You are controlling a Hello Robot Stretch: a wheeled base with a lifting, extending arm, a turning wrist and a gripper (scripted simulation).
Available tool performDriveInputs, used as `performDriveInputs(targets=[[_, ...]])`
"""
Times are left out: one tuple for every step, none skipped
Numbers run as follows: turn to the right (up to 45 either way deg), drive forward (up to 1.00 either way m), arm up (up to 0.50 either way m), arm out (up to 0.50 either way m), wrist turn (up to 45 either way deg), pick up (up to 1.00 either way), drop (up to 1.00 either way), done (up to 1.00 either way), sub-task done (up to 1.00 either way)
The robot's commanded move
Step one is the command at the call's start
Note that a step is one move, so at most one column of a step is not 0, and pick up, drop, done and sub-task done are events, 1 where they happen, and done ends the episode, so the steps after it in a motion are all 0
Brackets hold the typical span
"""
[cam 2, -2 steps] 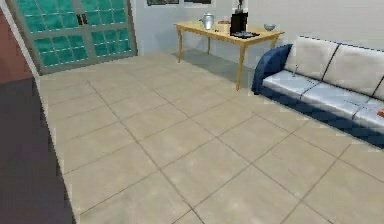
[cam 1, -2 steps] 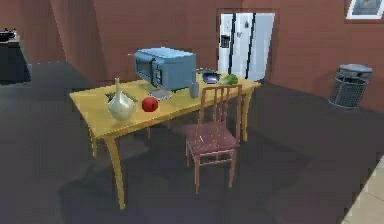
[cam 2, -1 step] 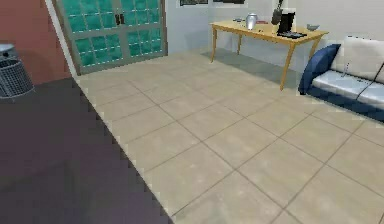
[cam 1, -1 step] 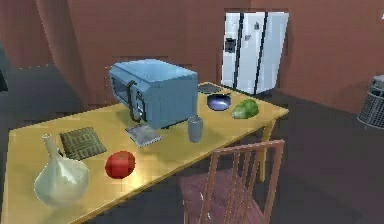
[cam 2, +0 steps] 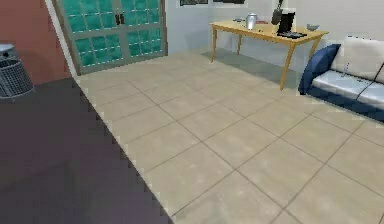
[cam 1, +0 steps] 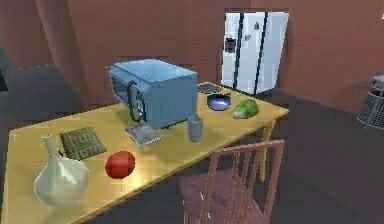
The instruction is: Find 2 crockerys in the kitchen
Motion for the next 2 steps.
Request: performDriveInputs(targets=[[45.0,0.0,0.0,0.0,0.0,0.0,0.0,0.0,0.0],[21.0,0.0,0.0,0.0,0.0,0.0,0.0,0.0,0.0]])
